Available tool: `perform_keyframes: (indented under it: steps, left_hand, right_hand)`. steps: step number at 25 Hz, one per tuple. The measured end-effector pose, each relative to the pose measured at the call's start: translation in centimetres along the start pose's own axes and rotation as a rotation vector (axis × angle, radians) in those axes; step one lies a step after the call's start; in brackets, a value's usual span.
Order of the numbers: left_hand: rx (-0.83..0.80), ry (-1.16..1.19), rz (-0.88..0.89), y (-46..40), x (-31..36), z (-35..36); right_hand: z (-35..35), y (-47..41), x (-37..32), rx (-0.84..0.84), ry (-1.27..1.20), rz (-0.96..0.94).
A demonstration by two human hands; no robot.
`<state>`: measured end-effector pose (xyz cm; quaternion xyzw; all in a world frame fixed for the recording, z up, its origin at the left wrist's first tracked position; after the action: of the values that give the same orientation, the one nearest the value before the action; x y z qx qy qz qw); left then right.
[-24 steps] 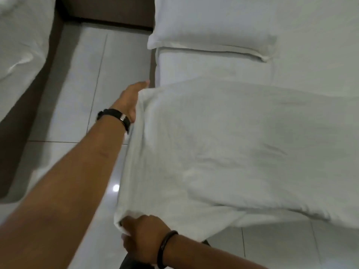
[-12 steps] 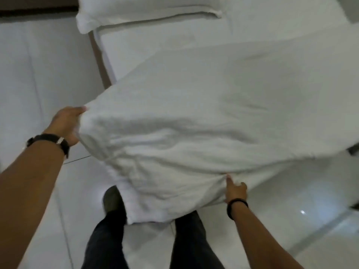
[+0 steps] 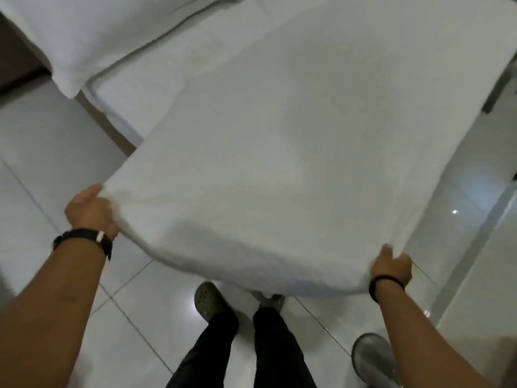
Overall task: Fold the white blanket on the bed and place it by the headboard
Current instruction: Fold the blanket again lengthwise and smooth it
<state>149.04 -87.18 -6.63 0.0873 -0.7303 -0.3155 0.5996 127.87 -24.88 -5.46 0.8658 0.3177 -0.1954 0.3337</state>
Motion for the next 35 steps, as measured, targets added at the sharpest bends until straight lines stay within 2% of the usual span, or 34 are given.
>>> perform_keyframes:
  steps: [2, 5, 7, 9, 11, 14, 20, 22, 24, 26, 27, 28, 29, 30, 31, 33, 35]
  left_hand:
    - [-0.013, -0.191, -0.011, 0.2, -2.7, 0.2]
    - [-0.118, -0.616, -0.071, 0.8, -7.2, -0.2]
    - [-0.179, -0.681, -0.105, 1.3, -7.6, -0.2]
    - [-0.246, -0.718, -0.105, 1.8, -6.1, 0.1]
    - [-0.318, -0.879, -0.104, 2.6, -4.3, 0.6]
    - [-0.365, -1.307, 0.035, 1.8, -1.5, 1.7]
    - [-0.479, -1.499, 0.338, -8.9, 2.9, 8.6]
    - [-0.529, -1.398, 0.334, -12.7, 3.7, 11.1]
    - [-0.641, -1.297, 0.218, -16.2, 3.0, 12.7]
    - [-0.788, -1.257, -0.056, -16.9, 0.8, 12.6]
    - [-0.855, -1.205, -0.263, -15.8, -0.6, 11.8]
    - [-0.939, -1.122, -0.464, -14.1, -2.1, 11.2]
    - [-1.06, -1.013, -0.616, -11.6, -3.2, 11.4]
    - [-1.203, -0.893, -0.703, -9.0, -3.9, 12.3]
    - [-1.308, -0.78, -0.74, -6.9, -3.8, 13.4]
    - [-1.34, -0.564, -0.784, -4.1, -2.6, 15.0]
    - [-1.242, -0.402, -0.764, -3.5, -0.2, 15.7]
  right_hand:
    - [-1.0, -0.6, 2.2, -0.04, -0.004, 0.03]
    - [2.7, -0.1, 1.3, -0.298, -0.174, 0.01]
    - [5.8, 2.5, 2.6, -0.501, -0.277, 0.034]
    - [7.9, 5.6, 6.7, -0.634, -0.311, 0.111]
    - [7.8, 7.7, 9.9, -0.649, -0.293, 0.171]
    - [6.6, 8.9, 12.0, -0.563, -0.279, 0.173]
    - [9.6, 14.5, 11.6, -0.471, -0.316, 0.141]
    - [11.0, 16.5, 12.3, -0.343, -0.348, 0.145]
    - [12.8, 18.9, 12.9, -0.198, -0.343, 0.213]
    - [14.8, 22.2, 12.9, -0.116, -0.237, 0.35]
    - [15.5, 24.1, 12.1, -0.071, -0.092, 0.386]
    - [16.2, 26.2, 10.3, -0.017, 0.09, 0.344]
    - [17.7, 28.2, 7.5, 0.001, 0.233, 0.196]
    - [20.6, 30.5, 3.9, -0.076, 0.293, -0.02]
    - [24.7, 33.2, 0.4, -0.233, 0.315, -0.213]
    - [32.6, 38.3, -5.1, -0.484, 0.43, -0.438]
    - [36.5, 39.9, -9.1, -0.464, 0.49, -0.486]
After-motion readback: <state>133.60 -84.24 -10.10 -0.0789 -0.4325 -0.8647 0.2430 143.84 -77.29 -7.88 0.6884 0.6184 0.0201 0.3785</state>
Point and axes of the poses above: each hand's wrist, its own y-axis away from the middle knuckle, its own z-axis out of the palm, x = y × z, the point moved 8 cm from there along -y, towards the middle knuckle, and after that the axes turned 10 degrees about -x, right-handed, at the moved point
